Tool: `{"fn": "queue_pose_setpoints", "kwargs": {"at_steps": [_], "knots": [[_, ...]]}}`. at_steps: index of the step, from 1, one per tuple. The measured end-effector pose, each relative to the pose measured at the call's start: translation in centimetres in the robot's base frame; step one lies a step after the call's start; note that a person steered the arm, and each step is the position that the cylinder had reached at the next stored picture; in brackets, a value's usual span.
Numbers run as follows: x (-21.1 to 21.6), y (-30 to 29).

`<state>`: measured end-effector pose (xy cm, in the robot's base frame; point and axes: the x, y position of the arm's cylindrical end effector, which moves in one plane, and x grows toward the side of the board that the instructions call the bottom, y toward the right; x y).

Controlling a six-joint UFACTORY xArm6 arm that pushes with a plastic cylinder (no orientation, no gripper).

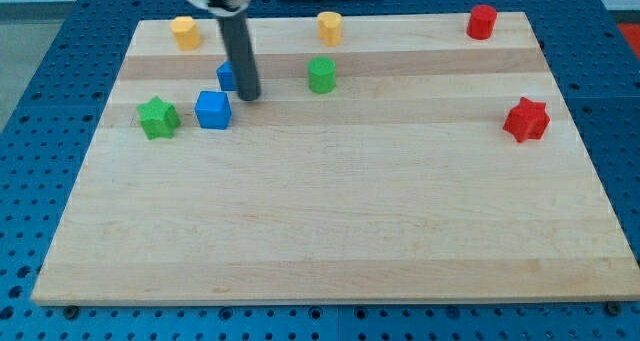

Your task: Slide the green circle towards the bottom left

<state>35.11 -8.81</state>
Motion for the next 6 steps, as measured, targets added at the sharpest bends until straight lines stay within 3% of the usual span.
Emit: {"fn": "queue_pose_setpoints", "kwargs": {"at_steps": [2,3,4,6], "knots": [[-0.1,9.2],[-2.9,11.6],[-6.7,11.7],[-7.7,9.4]]}}
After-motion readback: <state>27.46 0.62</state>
